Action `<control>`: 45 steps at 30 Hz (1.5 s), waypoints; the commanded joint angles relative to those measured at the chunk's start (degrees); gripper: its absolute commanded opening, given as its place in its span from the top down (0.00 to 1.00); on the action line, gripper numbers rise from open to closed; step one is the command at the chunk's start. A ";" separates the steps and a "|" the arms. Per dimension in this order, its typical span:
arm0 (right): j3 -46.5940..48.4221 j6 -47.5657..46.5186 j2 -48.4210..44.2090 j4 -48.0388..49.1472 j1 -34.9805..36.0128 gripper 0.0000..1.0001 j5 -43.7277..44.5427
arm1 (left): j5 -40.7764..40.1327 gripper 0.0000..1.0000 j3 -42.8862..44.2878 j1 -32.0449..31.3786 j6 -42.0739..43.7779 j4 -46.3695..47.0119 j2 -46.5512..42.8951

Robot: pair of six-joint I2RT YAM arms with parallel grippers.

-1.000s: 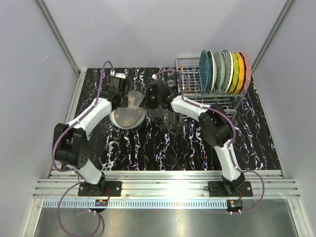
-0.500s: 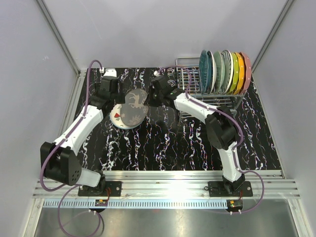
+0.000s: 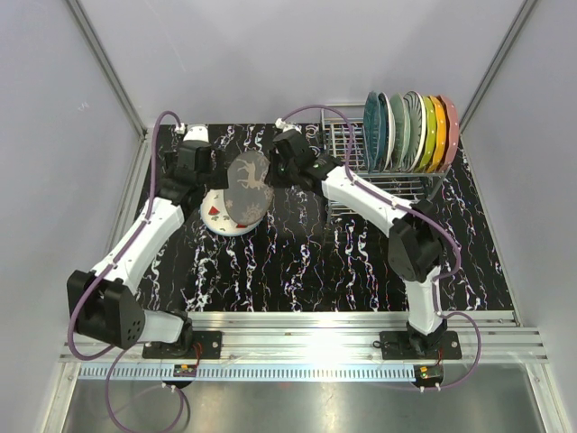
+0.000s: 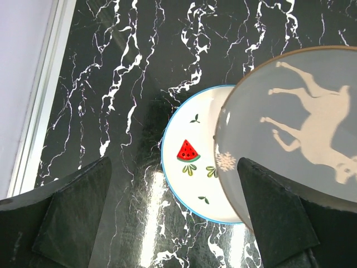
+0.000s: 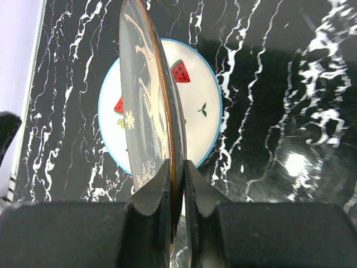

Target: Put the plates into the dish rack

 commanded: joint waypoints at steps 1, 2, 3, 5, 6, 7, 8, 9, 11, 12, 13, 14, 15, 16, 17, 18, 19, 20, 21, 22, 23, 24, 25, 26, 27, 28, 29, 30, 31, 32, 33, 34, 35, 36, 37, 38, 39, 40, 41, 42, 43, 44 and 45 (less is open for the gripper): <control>5.43 -2.79 -8.82 4.18 0.74 1.00 3.84 | -1.79 0.01 -0.18 0.30 -0.38 3.41 -3.13; 5.61 -3.23 -9.95 3.39 0.83 1.00 4.71 | -1.96 0.01 -0.27 0.30 -0.29 3.50 -3.22; 5.61 -4.02 -10.66 3.03 0.92 1.00 6.03 | -2.14 0.01 -0.18 0.30 -0.20 3.50 -3.40; 5.43 -4.81 -12.67 2.33 0.92 1.00 7.44 | -2.23 0.01 -0.27 0.30 -0.03 3.59 -3.84; 5.35 -5.60 -13.30 2.15 1.00 1.00 8.84 | -2.31 0.01 -0.27 0.30 0.06 3.59 -3.93; 5.43 -6.04 -13.91 1.72 1.00 1.00 9.37 | -2.32 0.01 -0.18 0.30 0.15 3.59 -4.19; 5.52 -6.83 -14.96 1.63 1.09 1.00 10.51 | -2.32 0.01 -0.18 0.30 0.06 3.59 -4.28; 5.70 -7.27 -15.50 1.28 1.09 1.00 10.96 | -2.32 0.01 -0.27 0.30 0.06 3.59 -4.45; 5.96 -8.41 -16.99 0.40 1.18 1.00 12.54 | -2.23 0.01 -0.36 0.38 0.06 3.59 -4.63; 5.96 -8.86 -17.52 0.22 1.35 1.00 14.20 | -2.14 0.01 -0.45 0.30 0.06 3.76 -4.81; 5.87 -9.21 -18.04 0.04 1.44 1.00 15.26 | -1.97 0.01 -0.45 0.30 0.06 3.76 -4.81; 5.87 -10.17 -19.09 -0.04 1.44 1.00 16.92 | -1.88 0.01 -0.45 0.30 -0.02 3.76 -4.89; 5.87 -10.87 -19.54 0.04 1.53 1.00 17.90 | -1.88 0.01 -0.45 0.30 -0.03 3.68 -4.90; 6.40 -11.49 -19.98 -0.39 1.62 1.00 18.95 | -1.79 0.01 -0.45 0.30 -0.03 3.76 -4.90; 6.66 -12.11 -20.85 -0.66 1.71 1.00 20.18 | -1.70 0.01 -0.45 0.30 -0.03 3.68 -4.90; 6.93 -13.42 -21.30 -0.83 1.79 1.00 22.28 | -1.70 0.01 -0.53 0.30 -0.03 3.68 -4.90; 7.19 -14.13 -21.91 -0.75 1.80 1.00 23.43 | -1.70 0.01 -0.62 0.30 -0.03 3.59 -5.16; 7.19 -15.44 -23.05 -0.75 1.88 1.00 25.70 | -1.61 0.01 -0.80 0.30 0.06 3.76 -5.25; 7.19 -16.15 -23.67 -0.66 1.88 1.00 26.68 | -1.61 0.01 -0.97 0.38 -0.02 3.76 -5.33; 7.10 -16.68 -24.28 -0.40 1.88 1.00 27.65 | -1.52 0.01 -0.97 0.30 -0.03 3.85 -5.51; 7.10 -17.99 -25.59 -0.31 1.97 1.00 29.31 | -1.52 0.01 -0.97 0.30 0.06 3.77 -5.51; 7.02 -18.61 -26.22 -0.22 1.97 1.00 30.03 | -1.52 0.01 -0.97 0.30 0.06 3.85 -5.51; 6.93 -19.23 -26.75 -0.22 2.06 1.00 30.90 | -1.44 0.01 -1.06 0.30 -0.02 3.85 -5.51; 6.75 -20.28 -27.97 -0.13 2.06 1.00 32.57 | -1.44 0.01 -0.98 0.38 -0.03 3.85 -5.60; 6.49 -20.90 -28.68 0.13 2.06 1.00 33.28 | -1.35 0.01 -1.06 0.30 -0.03 3.77 -5.60; 5.79 -21.60 -29.38 0.74 2.06 1.00 33.90 | -1.17 0.01 -1.15 0.30 -0.03 3.85 -5.60; 5.44 -22.74 -30.61 1.09 2.06 1.00 35.12 | -1.09 0.01 -1.06 0.30 -0.03 3.85 -5.60; 5.09 -23.18 -31.31 1.53 2.06 1.00 35.57 | -1.08 0.01 -1.15 0.38 -0.11 3.77 -5.60; 4.39 -23.71 -32.37 2.15 2.06 1.00 36.09 | -1.00 0.01 -1.15 0.38 -0.03 3.85 -5.60; 4.21 -24.67 -32.81 2.33 2.06 1.00 37.06 | -1.00 0.01 -1.24 0.30 -0.03 3.85 -5.60; 4.03 -25.03 -33.25 2.68 2.06 1.00 37.50 | -1.00 0.01 -1.24 0.30 -0.03 3.85 -5.60; 3.77 -25.47 -33.52 2.85 2.15 1.00 37.94 | -1.00 0.01 -1.24 0.30 -0.03 3.85 -5.60; 3.59 -26.60 -34.13 2.86 2.06 1.00 39.08 | -1.00 0.01 -1.24 0.30 -0.03 3.94 -5.69; 3.33 -26.96 -34.39 3.03 2.06 1.00 39.61 | -1.00 0.01 -1.24 0.30 -0.03 3.85 -5.51; 3.06 -27.49 -35.01 3.29 2.06 1.00 40.22 | -1.00 0.01 -1.33 0.30 -0.03 3.85 -5.60; 2.80 -28.89 -35.45 3.64 2.06 1.00 41.88 | -1.00 0.01 -1.33 0.30 -0.03 3.85 -5.69; 2.01 -29.60 -35.89 4.52 2.06 1.00 42.60 | -0.91 0.01 -1.41 0.30 -0.03 3.85 -5.69; 1.57 -29.86 -36.59 4.87 2.06 1.00 43.30 | -0.82 0.01 -1.33 0.30 -0.03 3.85 -5.60; 1.13 -32.56 -36.86 5.49 2.06 1.00 44.70 | -0.73 0.01 -1.41 0.30 -0.03 3.85 -5.69; 0.26 -33.55 -37.29 6.19 2.06 1.00 45.32 | -0.65 0.01 -1.33 0.30 -0.03 3.94 -5.60; -0.27 -35.12 -37.82 6.63 2.06 1.00 45.85 | -0.56 0.01 -1.33 0.30 -0.03 3.85 -5.60; -0.98 -35.92 -38.09 7.16 2.06 1.00 46.64 | -0.47 0.01 -1.33 0.30 -0.03 3.94 -5.60; -2.37 -36.63 -38.44 8.29 2.06 1.00 46.91 | -0.47 0.01 -1.33 0.30 -0.11 3.85 -5.51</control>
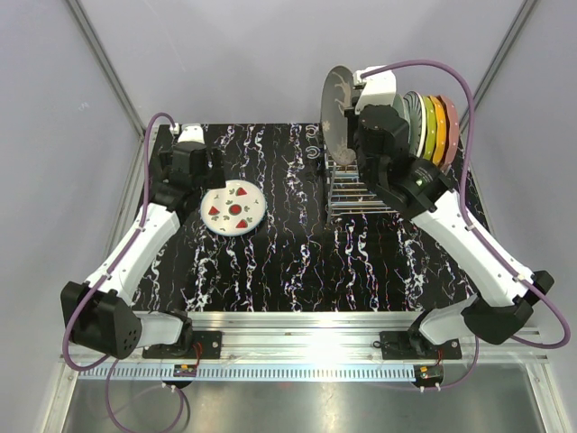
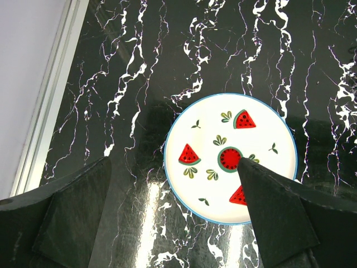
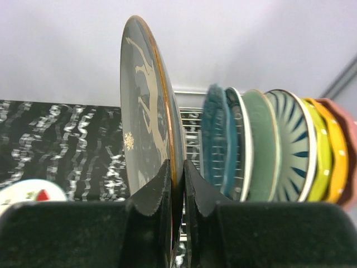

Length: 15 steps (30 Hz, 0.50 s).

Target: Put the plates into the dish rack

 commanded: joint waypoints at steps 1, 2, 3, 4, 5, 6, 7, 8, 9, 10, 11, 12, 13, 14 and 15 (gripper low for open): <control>-1.51 -6.09 -3.86 12.15 0.53 1.00 5.27 | 0.21 0.01 -0.39 0.27 -0.14 3.11 -1.93; -2.04 -6.80 -3.78 12.68 0.53 1.00 6.32 | 0.30 0.01 -0.21 0.27 -0.14 3.20 -1.93; -2.83 -7.42 -3.69 13.20 0.53 1.00 6.76 | 0.38 0.01 -0.21 0.27 -0.14 3.11 -2.10; -3.18 -8.21 -3.86 13.56 0.44 1.00 6.94 | 0.38 0.01 -0.30 0.27 -0.14 3.28 -2.02; -3.54 -8.39 -3.95 13.65 0.44 1.00 7.29 | 0.47 0.01 -0.21 0.27 -0.14 3.20 -2.10; -4.32 -8.74 -4.04 14.60 0.44 1.00 7.56 | 0.47 0.01 -0.30 0.27 -0.14 3.20 -2.10; -4.76 -9.27 -4.39 15.14 0.44 1.00 7.73 | 0.56 0.01 -0.30 0.27 -0.14 3.28 -2.10; -5.03 -10.14 -4.39 15.66 0.44 1.00 8.00 | 0.65 0.01 -0.21 0.27 -0.14 3.28 -2.02; -5.21 -10.59 -4.48 16.19 0.35 1.00 8.35 | 0.74 0.01 -0.21 0.27 -0.14 3.28 -2.01; -5.30 -11.46 -4.39 16.46 0.44 1.00 8.79 | 0.65 0.01 -0.30 0.27 -0.14 3.20 -1.93; -5.38 -11.99 -4.30 16.90 0.35 1.00 8.96 | 0.56 0.01 -0.39 0.27 -0.05 3.28 -1.93; -5.56 -12.43 -4.39 17.68 0.35 1.00 9.05 | 0.47 0.01 -0.39 0.27 0.04 3.28 -1.84; -5.65 -13.57 -4.22 18.21 0.35 1.00 9.23 | 0.30 0.01 -0.39 0.27 0.13 3.20 -1.58; -5.74 -14.01 -4.13 18.65 0.35 1.00 9.66 | 0.30 0.01 -0.30 0.27 0.04 3.02 -1.49; -5.82 -14.37 -4.13 19.18 0.27 1.00 9.84 | 0.38 0.01 -0.30 0.27 0.04 3.02 -1.40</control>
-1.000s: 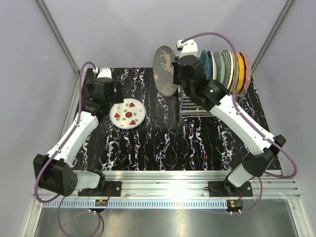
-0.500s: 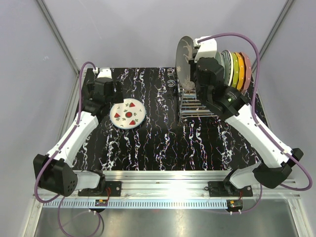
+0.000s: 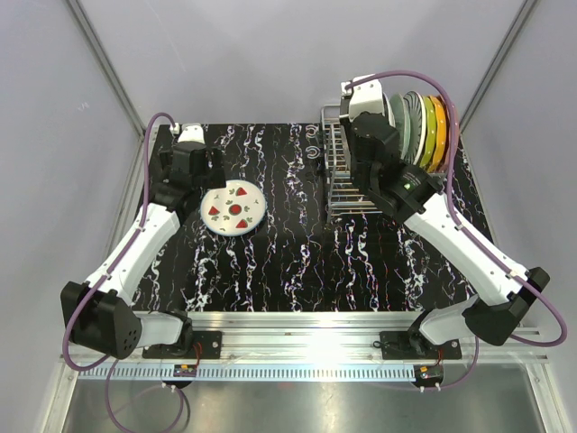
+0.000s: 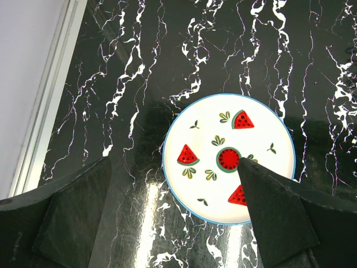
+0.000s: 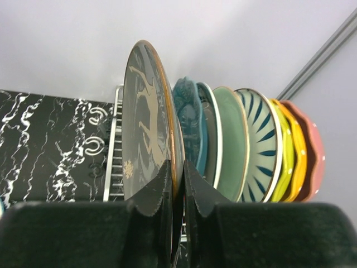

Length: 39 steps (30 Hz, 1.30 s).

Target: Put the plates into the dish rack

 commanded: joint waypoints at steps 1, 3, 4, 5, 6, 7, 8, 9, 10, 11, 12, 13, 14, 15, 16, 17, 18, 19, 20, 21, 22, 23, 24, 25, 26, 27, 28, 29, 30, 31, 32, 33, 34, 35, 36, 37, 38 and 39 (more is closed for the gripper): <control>1.63 -3.92 -3.21 12.69 0.27 1.00 3.61 | 0.04 0.01 -0.30 0.27 0.04 2.96 -1.49; 1.28 -4.36 -2.95 13.48 0.09 1.00 3.62 | 0.03 0.01 -0.39 0.27 0.04 2.96 -1.49; 1.19 -4.89 -2.86 13.49 -0.08 1.00 3.79 | 0.04 0.01 -0.39 0.27 0.04 3.04 -1.49; 1.10 -5.07 -2.68 13.66 -0.17 1.00 4.05 | 0.04 0.01 -0.39 0.27 0.04 3.04 -1.31; 0.75 -5.24 -2.59 14.01 -0.26 1.00 4.05 | 0.12 0.01 -0.39 0.27 0.04 3.04 -1.31; 0.40 -4.63 -2.51 13.93 -0.61 1.00 3.79 | 0.30 0.01 -0.39 0.27 0.04 2.96 -1.31; 0.14 -4.37 -2.51 13.93 -0.96 1.00 3.27 | 0.30 0.01 -0.30 0.27 0.04 2.96 -1.14; -0.39 -4.19 -2.42 13.84 -1.14 1.00 3.18 | 0.30 0.01 -0.30 0.27 0.04 2.87 -1.14; -0.65 -4.02 -2.24 13.92 -1.32 1.00 3.00 | 0.30 0.01 -0.30 0.27 0.04 2.96 -1.14; -0.92 -4.01 -2.16 14.01 -1.66 1.00 2.91 | 0.30 0.01 -0.39 0.27 0.04 2.96 -1.14; -1.35 -4.01 -2.07 14.01 -1.84 1.00 2.83 | 0.30 0.01 -0.39 0.27 0.04 2.87 -1.14; -1.53 -3.58 -1.81 14.10 -2.02 1.00 2.22 | 0.39 0.01 -0.39 0.27 0.04 2.96 -1.05; -1.71 -3.40 -1.72 14.10 -2.28 1.00 2.04 | 0.47 0.01 -0.39 0.27 0.04 2.87 -1.05; -1.97 -3.40 -1.54 14.19 -2.63 1.00 1.86 | 0.47 0.01 -0.39 0.27 0.04 2.87 -1.05; -2.15 -3.31 -1.37 14.19 -2.90 1.00 1.42 | 0.47 0.01 -0.39 0.27 0.04 2.87 -1.05; -2.24 -3.31 -1.19 14.28 -3.07 1.00 1.24 | 0.47 0.01 -0.39 0.27 0.13 2.87 -0.96; -2.32 -3.14 -1.10 14.28 -3.51 1.00 0.89 | 0.56 0.01 -0.39 0.27 0.13 2.87 -0.96; -2.50 -2.70 -0.93 14.28 -3.78 1.00 0.54 | 0.56 0.01 -0.30 0.27 0.13 2.78 -0.96; -2.50 -2.43 -0.92 14.10 -3.95 1.00 -0.16 | 0.56 0.01 -0.30 0.27 0.13 2.87 -0.96; -2.50 -2.17 -0.84 14.01 -3.95 1.00 -0.42 | 0.56 0.01 -0.30 0.27 0.13 2.96 -0.96; -2.50 -1.91 -0.57 13.93 -4.21 1.00 -0.86 | 0.56 0.01 -0.39 0.27 0.13 2.96 -0.96; -2.50 -1.73 -0.40 13.93 -4.39 1.00 -1.13 | 0.56 0.01 -0.39 0.27 0.22 2.87 -0.87; -2.50 -1.64 -0.22 14.01 -4.48 1.00 -1.22 | 0.65 0.01 -0.39 0.27 0.22 2.78 -0.87; -2.41 -1.38 0.21 13.93 -4.65 1.00 -1.65 | 0.74 0.01 -0.30 0.27 0.22 2.87 -0.79; -2.33 -1.29 0.48 14.10 -4.66 1.00 -1.83 | 0.74 0.01 -0.39 0.27 0.13 2.87 -0.87; -2.24 -1.20 0.83 14.27 -4.83 1.00 -2.01 | 0.74 0.01 -0.30 0.27 0.13 2.87 -0.87; -2.24 -1.03 1.44 14.36 -4.83 1.00 -2.27 | 0.91 0.01 -0.30 0.27 0.22 2.87 -0.87; -2.15 -1.03 1.80 14.45 -4.83 1.00 -2.45 | 1.00 0.01 -0.30 0.27 0.13 2.87 -0.79; -1.89 -0.85 2.58 14.37 -5.09 1.00 -2.54 | 1.09 0.01 -0.30 0.27 0.13 2.78 -0.70; -1.80 -0.68 2.77 14.45 -5.18 1.00 -2.71 | 1.09 0.01 -0.30 0.27 0.13 2.87 -0.70; -1.71 -0.50 3.12 14.45 -5.45 1.00 -2.89 | 1.09 0.01 -0.30 0.27 0.13 2.78 -0.61; -1.71 -0.41 3.55 14.37 -5.45 1.00 -2.89 | 1.18 0.01 -0.30 0.27 0.13 2.87 -0.70; -1.62 -0.41 3.91 14.45 -5.53 1.00 -3.15 | 1.26 0.01 -0.21 0.27 0.13 2.69 -0.61; -1.54 -0.32 4.00 14.45 -5.71 1.00 -3.24 | 1.27 0.01 -0.21 0.27 0.22 2.78 -0.61; -1.45 -0.32 4.43 14.45 -5.80 1.00 -3.24 | 1.35 0.01 -0.12 0.27 0.13 2.69 -0.52; -1.45 -0.24 4.70 14.54 -5.97 1.00 -3.33 | 1.35 0.01 -0.12 0.27 0.13 2.69 -0.43; -1.36 -0.23 4.88 14.54 -6.15 1.00 -3.50 | 1.44 0.01 -0.12 0.27 0.13 2.69 -0.43; -1.36 0.03 5.22 14.54 -6.59 1.00 -3.50 | 1.53 0.01 -0.12 0.27 0.13 2.69 -0.43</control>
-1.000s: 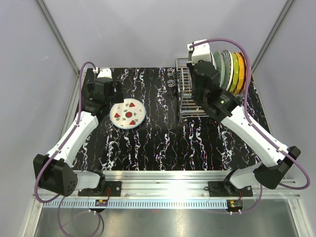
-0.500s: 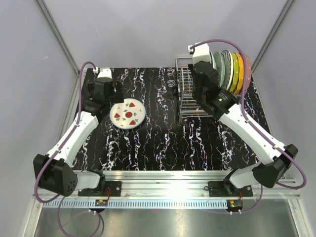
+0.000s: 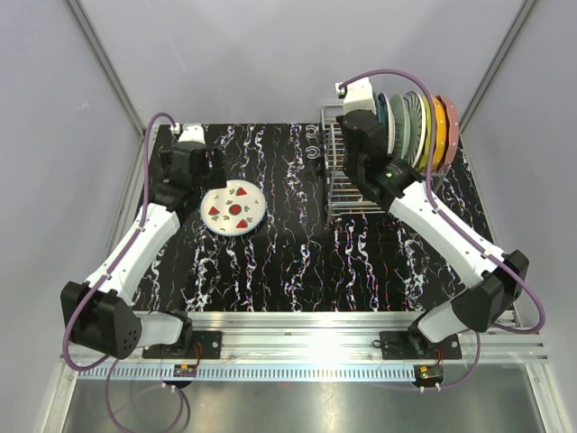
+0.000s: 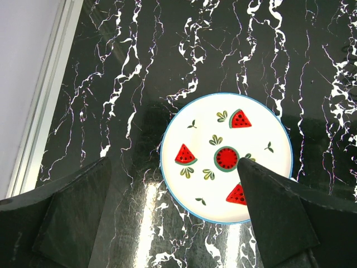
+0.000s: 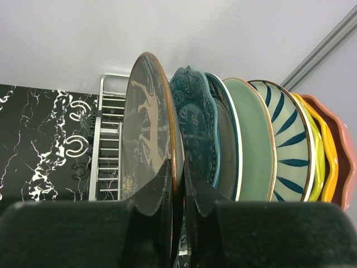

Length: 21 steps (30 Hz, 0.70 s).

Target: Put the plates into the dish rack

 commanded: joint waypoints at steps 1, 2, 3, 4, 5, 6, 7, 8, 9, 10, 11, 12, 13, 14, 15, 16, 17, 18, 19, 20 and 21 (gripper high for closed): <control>2.84 1.23 -0.06 7.48 -1.19 1.00 -1.53 | 0.87 0.01 -0.12 0.27 0.11 2.67 -0.37; 2.84 1.41 0.03 7.22 -1.45 1.00 -1.80 | 0.96 0.01 -0.04 0.27 0.11 2.67 -0.28; 2.92 2.02 0.20 7.13 -2.07 1.00 -2.24 | 1.05 0.01 -0.04 0.27 0.11 2.58 -0.28; 2.93 2.20 0.38 6.95 -2.25 1.00 -2.42 | 1.05 0.01 -0.04 0.27 0.11 2.58 -0.19; 3.01 2.37 0.47 6.69 -2.42 1.00 -2.68 | 1.14 0.01 -0.04 0.27 0.02 2.50 -0.19; 2.93 2.55 0.73 6.69 -2.60 1.00 -2.86 | 1.22 0.01 -0.04 0.27 0.02 2.58 -0.19; 3.01 3.07 0.90 6.52 -3.03 1.00 -3.47 | 1.23 0.01 -0.04 0.27 0.11 2.58 -0.10; 3.10 3.25 0.99 6.08 -3.13 1.00 -3.73 | 1.23 0.01 -0.04 0.27 0.02 2.50 -0.19; 3.19 3.60 1.26 5.99 -3.30 1.00 -4.17 | 1.31 0.01 -0.04 0.27 0.02 2.58 -0.10; 3.28 3.69 1.43 5.90 -3.56 1.00 -4.35 | 1.40 0.01 -0.04 0.27 0.02 2.50 -0.10; 3.36 3.78 1.52 5.81 -3.65 1.00 -4.61 | 1.49 0.01 -0.04 0.27 0.02 2.49 -0.10; 3.37 3.87 1.87 5.81 -3.74 1.00 -4.88 | 1.49 0.01 -0.04 0.27 0.02 2.49 -0.02; 3.45 3.96 2.05 5.72 -3.92 0.98 -5.14 | 1.58 0.01 0.05 0.27 0.11 2.58 0.07; 3.54 4.04 2.14 5.55 -3.92 0.98 -5.14 | 1.58 0.01 0.05 0.27 0.02 2.50 0.07; 3.63 4.13 2.22 5.55 -3.92 0.96 -5.49 | 1.58 0.01 0.05 0.27 0.11 2.41 0.07; 3.63 4.39 2.31 5.46 -4.00 0.94 -5.58 | 1.66 0.01 0.05 0.27 0.11 2.41 0.07; 3.80 4.48 2.40 5.11 -4.18 0.93 -5.76 | 1.67 0.01 0.05 0.27 0.11 2.41 0.16; 3.89 5.01 2.57 4.93 -4.27 0.92 -5.85 | 1.67 0.01 0.05 0.27 0.11 2.49 0.16; 3.89 5.36 2.49 4.76 -4.27 0.91 -6.37 | 1.75 0.01 0.14 0.27 0.11 2.49 0.16; 3.81 5.63 2.49 4.41 -4.36 0.90 -6.63 | 1.75 0.01 0.05 0.27 0.11 2.41 0.16; 3.80 6.15 2.40 4.32 -4.44 0.90 -6.98 | 1.84 0.01 0.14 0.27 0.19 2.32 0.16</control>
